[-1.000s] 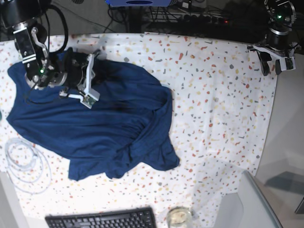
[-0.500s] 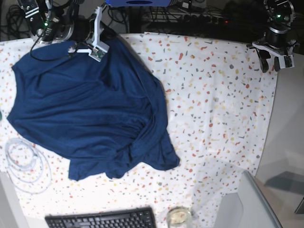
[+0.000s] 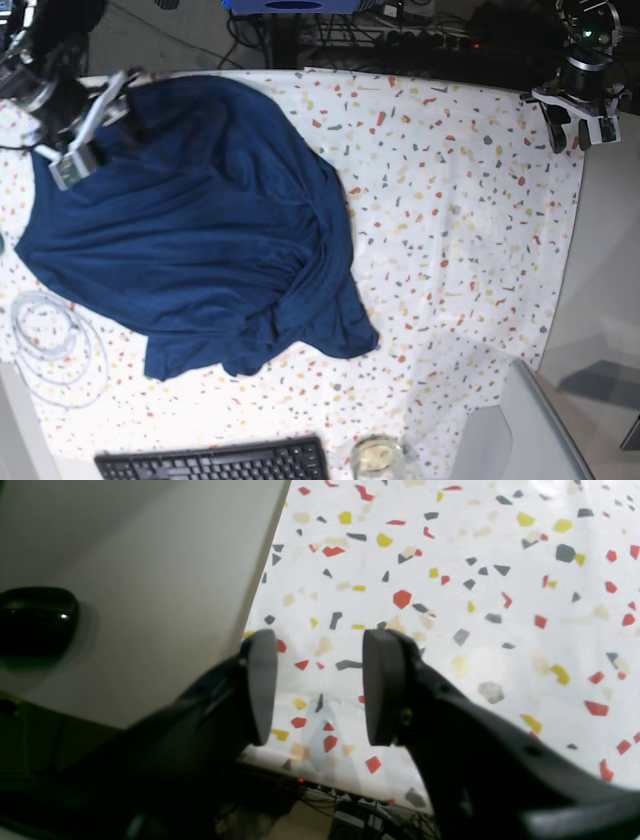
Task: Layout the t-shirt on the table in an organized manner, then fold the t-shirt properly
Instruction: 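Drag the held fabric with the right gripper toward the shirt's outer edge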
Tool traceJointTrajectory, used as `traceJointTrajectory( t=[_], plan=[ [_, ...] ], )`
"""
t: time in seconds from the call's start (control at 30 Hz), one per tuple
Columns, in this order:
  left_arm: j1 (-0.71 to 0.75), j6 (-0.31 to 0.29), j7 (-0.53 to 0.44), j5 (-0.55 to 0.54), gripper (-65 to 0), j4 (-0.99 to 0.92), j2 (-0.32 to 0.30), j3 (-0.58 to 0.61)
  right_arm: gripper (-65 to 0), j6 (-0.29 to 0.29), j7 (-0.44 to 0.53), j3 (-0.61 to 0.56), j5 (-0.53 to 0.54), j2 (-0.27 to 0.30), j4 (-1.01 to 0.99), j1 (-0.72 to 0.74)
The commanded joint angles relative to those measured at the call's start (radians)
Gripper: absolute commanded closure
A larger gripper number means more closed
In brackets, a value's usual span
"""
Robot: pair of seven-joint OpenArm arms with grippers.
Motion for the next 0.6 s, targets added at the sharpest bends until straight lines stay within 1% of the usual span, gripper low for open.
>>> traceJointTrajectory(
  t=[0.0,0.07,0.1,0.17,0.23,0.3,0.4,0.47,0.57],
  plan=[
    [0.005,0.001,-0.024,-0.012,-27.0,0.015,-0.013,-0.005,-36.3,0.000,0.026,0.089,0.012,-0.028,0.002,0.036],
    [0.005,0.001,-0.024,-0.012,-27.0,0.015,-0.013,-0.005,-36.3,0.000,0.020,0.247,0.011,-0.069,-0.055,0.116],
    [0.002,0.001,-0.024,-0.012,-27.0,0.015,-0.011,-0.005,-36.5,0.000,0.014,0.299,0.009,-0.069,-0.095,0.155],
    [0.001,0.001,-0.024,-0.012,-27.0,0.015,-0.011,-0.005,-36.5,0.000,-0.020,0.353,-0.018,-0.052,-0.191,0.213],
    [-0.001,0.001,-0.024,-0.012,-27.0,0.015,-0.011,-0.005,-36.5,0.000,-0.054,0.365,-0.084,-0.028,-0.274,0.265],
    [-0.001,0.001,-0.024,-0.012,-27.0,0.015,-0.011,-0.005,-36.5,0.003,-0.069,0.366,-0.158,-0.026,-0.334,0.293],
    [0.002,0.001,-0.024,-0.012,-27.0,0.016,-0.011,-0.005,-36.5,0.003,-0.065,0.365,-0.247,-0.032,-0.376,0.302],
    [0.004,0.001,-0.024,-0.012,-27.0,0.015,-0.011,-0.005,-36.5,0.005,-0.065,0.372,-0.276,-0.057,-0.377,0.303],
    [0.005,0.001,-0.024,-0.012,-27.0,0.015,-0.011,-0.005,-36.5,0.006,-0.065,0.372,-0.276,-0.069,-0.379,0.297]
  ],
)
